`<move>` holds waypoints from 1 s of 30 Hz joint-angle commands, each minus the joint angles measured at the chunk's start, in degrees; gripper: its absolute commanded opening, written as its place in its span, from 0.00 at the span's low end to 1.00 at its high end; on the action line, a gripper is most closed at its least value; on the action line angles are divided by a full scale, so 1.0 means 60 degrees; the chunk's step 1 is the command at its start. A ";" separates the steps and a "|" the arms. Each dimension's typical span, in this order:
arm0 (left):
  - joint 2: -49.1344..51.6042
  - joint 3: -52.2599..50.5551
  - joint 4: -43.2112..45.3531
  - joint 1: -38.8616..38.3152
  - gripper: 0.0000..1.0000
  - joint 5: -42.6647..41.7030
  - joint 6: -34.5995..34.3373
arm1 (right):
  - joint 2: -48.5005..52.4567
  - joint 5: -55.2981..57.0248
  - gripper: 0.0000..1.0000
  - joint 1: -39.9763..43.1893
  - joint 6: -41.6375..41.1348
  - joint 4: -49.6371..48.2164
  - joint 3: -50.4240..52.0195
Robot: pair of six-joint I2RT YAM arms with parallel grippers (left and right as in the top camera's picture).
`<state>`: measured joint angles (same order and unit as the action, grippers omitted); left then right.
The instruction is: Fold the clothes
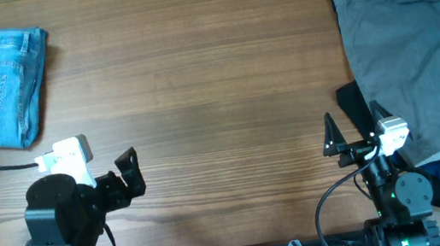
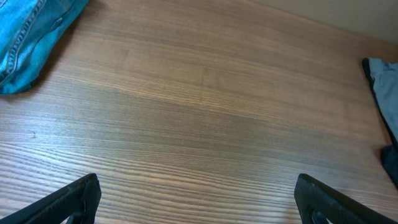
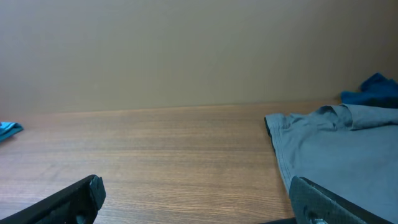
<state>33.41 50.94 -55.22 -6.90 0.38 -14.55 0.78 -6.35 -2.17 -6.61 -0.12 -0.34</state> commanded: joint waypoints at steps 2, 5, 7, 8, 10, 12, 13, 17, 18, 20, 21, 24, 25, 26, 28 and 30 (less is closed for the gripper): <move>-0.0051 -0.0047 0.0018 0.0051 1.00 0.0058 -0.0157 | -0.0084 0.0033 1.00 -0.0044 -0.0175 -0.0044 0.0007; -0.0051 -0.0047 0.0022 0.0051 1.00 0.0058 -0.0157 | -0.0084 0.0033 1.00 -0.0044 -0.0175 -0.0044 0.0007; -0.0051 -0.0047 0.0022 0.0051 1.00 0.0058 -0.0157 | -0.0084 0.0033 1.00 -0.0044 -0.0175 -0.0044 0.0007; -0.0051 -0.0047 0.0018 0.0051 1.00 0.0058 -0.0157 | -0.0084 0.0033 0.99 -0.0044 -0.0175 -0.0044 0.0007; -0.0055 -0.0051 0.0011 0.0051 1.00 0.0058 -0.0157 | -0.0084 0.0033 1.00 -0.0044 -0.0175 -0.0044 0.0007; -0.0160 -0.0062 0.0018 0.0047 1.00 0.0058 -0.0157 | -0.0084 0.0029 1.00 -0.0044 -0.0175 -0.0044 0.0007; -0.0273 -0.0091 0.0018 0.0113 1.00 0.0058 -0.0157 | -0.0084 0.0033 1.00 -0.0044 -0.0175 -0.0044 0.0007; -0.1184 -0.0940 0.0171 0.0608 1.00 -0.0426 -0.0160 | -0.0084 0.0033 1.00 -0.0044 -0.0175 -0.0044 0.0007; -0.1534 -0.1457 0.0670 0.0721 1.00 -0.0484 -0.0160 | -0.0084 0.0033 0.99 -0.0044 -0.0175 -0.0044 0.0007; -0.2499 -0.3064 0.2433 0.0841 1.00 -0.0477 -0.0153 | -0.0084 0.0033 1.00 -0.0044 -0.0171 -0.0044 0.0007; -0.2962 -0.3825 0.3348 0.0863 1.00 -0.0484 -0.0160 | -0.0084 0.0033 1.00 -0.0044 -0.0175 -0.0044 0.0007; -0.4135 -0.5708 0.5705 0.0878 1.00 -0.0634 -0.0237 | -0.0084 0.0033 1.00 -0.0044 -0.0175 -0.0044 0.0007; -0.4513 -0.6306 0.6524 0.0907 1.00 -0.0674 -0.0233 | -0.0084 0.0033 1.00 -0.0044 -0.0171 -0.0044 0.0007; -0.4768 -0.6677 0.7034 0.0940 1.00 -0.0729 -0.0229 | -0.0084 0.0033 1.00 -0.0044 -0.0175 -0.0044 0.0007; -0.5362 -0.7388 0.8087 0.1042 1.00 -0.0685 -0.0215 | -0.0084 0.0033 1.00 -0.0044 -0.0175 -0.0044 0.0007; -0.5541 -0.7715 0.8867 0.1118 1.00 -0.0656 0.0157 | -0.0084 0.0033 1.00 -0.0044 -0.0171 -0.0044 0.0007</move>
<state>2.74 7.62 -7.42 -1.15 -3.11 -15.42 0.78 -6.35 -2.17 -6.83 -0.19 -0.34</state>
